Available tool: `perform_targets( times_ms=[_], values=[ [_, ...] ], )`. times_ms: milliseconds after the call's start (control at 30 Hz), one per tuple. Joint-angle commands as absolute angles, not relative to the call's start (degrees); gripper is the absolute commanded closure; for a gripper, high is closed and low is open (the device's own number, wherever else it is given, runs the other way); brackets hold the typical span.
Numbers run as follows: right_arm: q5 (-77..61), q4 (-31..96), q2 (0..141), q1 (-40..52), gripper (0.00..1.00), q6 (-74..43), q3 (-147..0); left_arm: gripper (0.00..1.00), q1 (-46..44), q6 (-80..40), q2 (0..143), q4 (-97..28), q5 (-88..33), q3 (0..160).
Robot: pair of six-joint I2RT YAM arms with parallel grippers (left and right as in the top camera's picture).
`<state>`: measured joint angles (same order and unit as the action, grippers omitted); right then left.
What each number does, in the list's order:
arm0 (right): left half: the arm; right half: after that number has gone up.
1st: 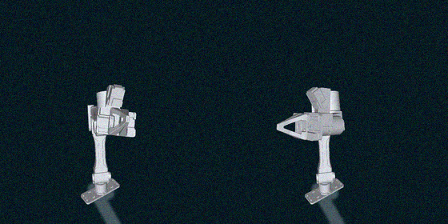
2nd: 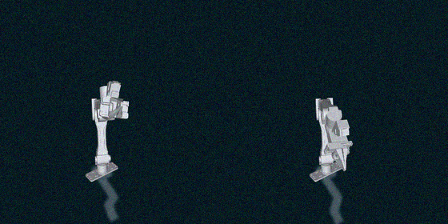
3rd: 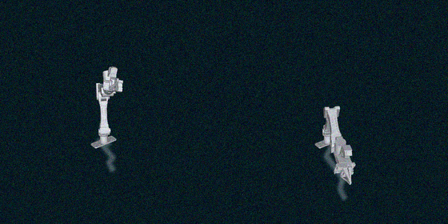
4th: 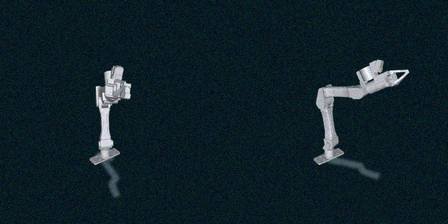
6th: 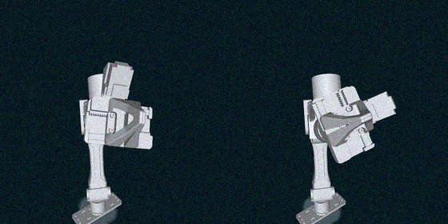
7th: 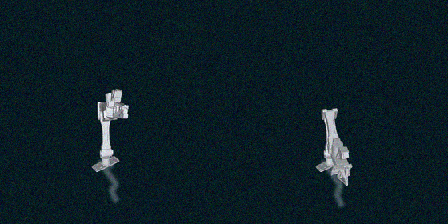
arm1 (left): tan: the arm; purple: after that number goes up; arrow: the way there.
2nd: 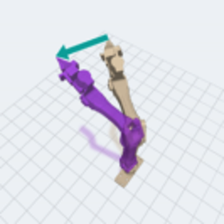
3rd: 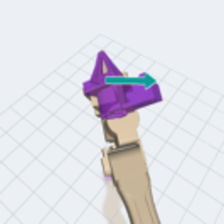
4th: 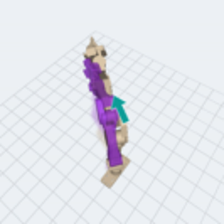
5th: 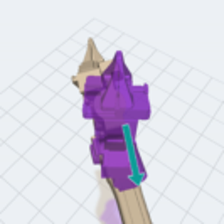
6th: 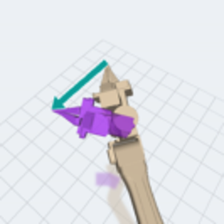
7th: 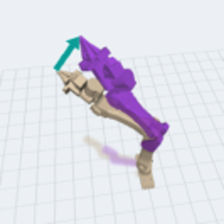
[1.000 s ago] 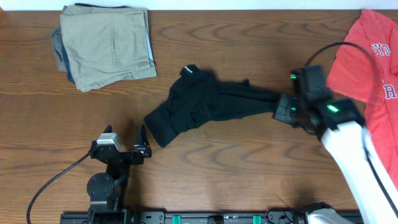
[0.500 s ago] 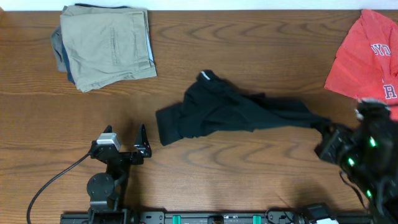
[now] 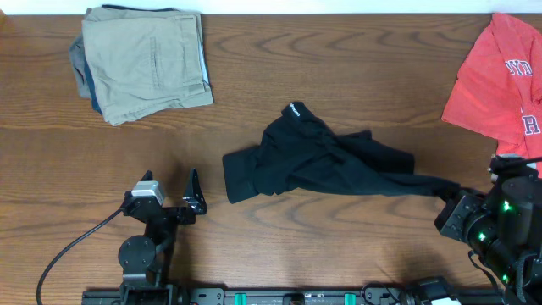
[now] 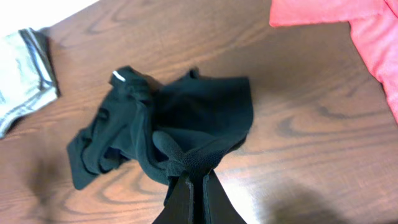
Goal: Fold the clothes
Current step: 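Pull the shirt edge rightward with the right gripper to spread it, then reach the left gripper to the shirt's left collar and grasp it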
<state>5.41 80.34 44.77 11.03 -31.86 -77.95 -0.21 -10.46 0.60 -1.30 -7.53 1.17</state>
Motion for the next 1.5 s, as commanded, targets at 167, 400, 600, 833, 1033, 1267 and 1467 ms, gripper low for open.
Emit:
perform_targets(
  times_ms=[167,400,600,833,1033,1267,1467],
  values=[
    [9.28,84.40,44.77,10.50,0.99,-32.49,-78.70,0.02,-0.08,-23.86,0.40,-2.92,-16.60,0.27],
    [10.76,84.88,44.80,10.50,0.99,-32.49,-78.56,0.02,-0.08,-32.01,2.09,-2.31,-39.07,0.36],
    [11.81,84.93,44.80,10.50,0.99,-32.51,-78.52,0.02,-0.08,-30.15,4.05,-2.37,-42.65,5.82],
    [11.81,84.25,44.91,10.50,0.99,-32.53,-78.52,0.02,-0.08,-17.72,19.66,-10.90,-42.63,25.47],
    [11.81,84.23,44.95,10.50,0.99,-32.53,-78.28,0.02,-1.37,-3.53,44.93,-31.62,-42.59,50.70],
    [11.79,84.05,44.95,10.50,0.99,-32.53,-76.66,0.02,-15.94,3.42,72.40,-54.70,-20.14,77.52],
    [11.79,83.64,44.99,10.50,0.99,-32.51,-75.94,0.02,-25.17,3.42,88.86,-51.79,5.17,83.26]
  ],
)
